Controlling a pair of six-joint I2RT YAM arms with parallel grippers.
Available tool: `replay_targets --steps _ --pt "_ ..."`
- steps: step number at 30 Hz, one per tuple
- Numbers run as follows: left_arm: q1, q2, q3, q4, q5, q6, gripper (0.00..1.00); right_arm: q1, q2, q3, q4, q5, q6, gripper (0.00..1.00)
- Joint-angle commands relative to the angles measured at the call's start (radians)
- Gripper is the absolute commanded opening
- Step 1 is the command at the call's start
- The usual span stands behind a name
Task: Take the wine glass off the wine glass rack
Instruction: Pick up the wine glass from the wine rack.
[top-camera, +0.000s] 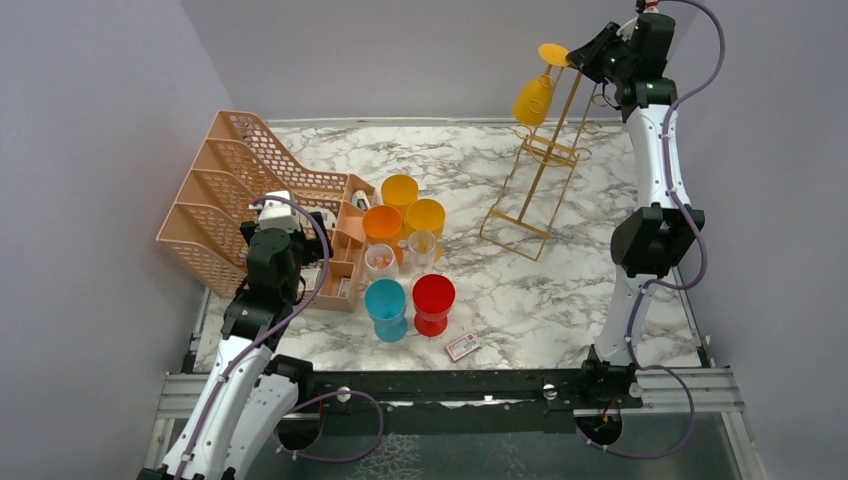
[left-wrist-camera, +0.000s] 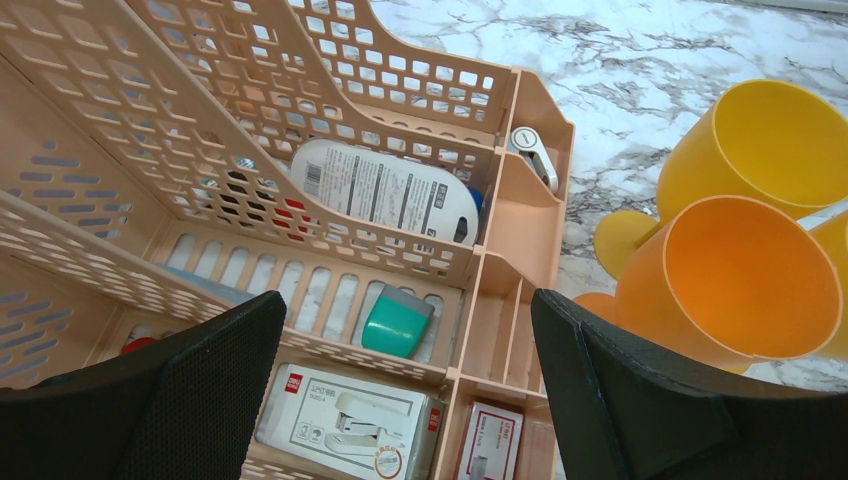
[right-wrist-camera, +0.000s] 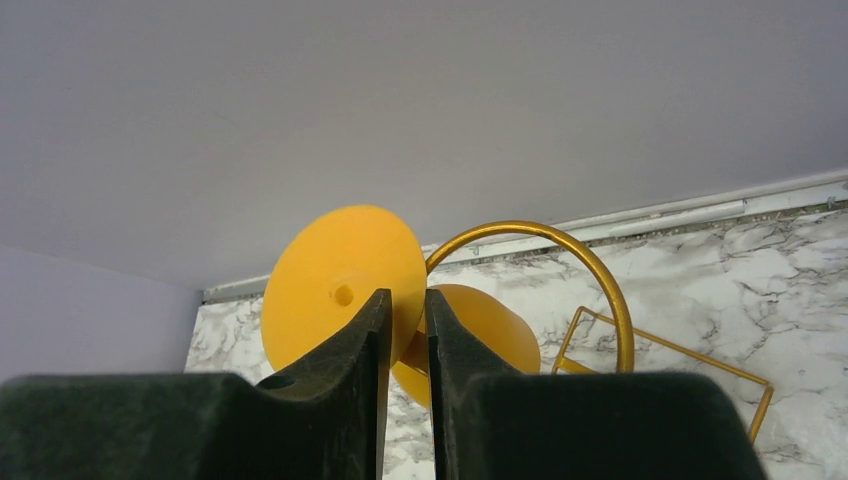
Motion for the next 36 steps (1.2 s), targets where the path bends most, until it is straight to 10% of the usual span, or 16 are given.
replay_targets --steps 1,22,36 --pt "0.003 -0.013 -0.003 0.006 0.007 0.010 0.99 0.006 -0.014 -0.013 -0.026 0.030 0.001 0.23" --pt "0.003 -0.029 -0.003 0.006 0.002 0.010 0.99 0.027 0.004 0.018 -0.061 0.063 -0.044 0.35" --pt "0.003 -0.036 -0.003 0.007 0.003 0.010 0.99 0.027 -0.028 0.003 -0.041 0.066 -0.042 0.01"
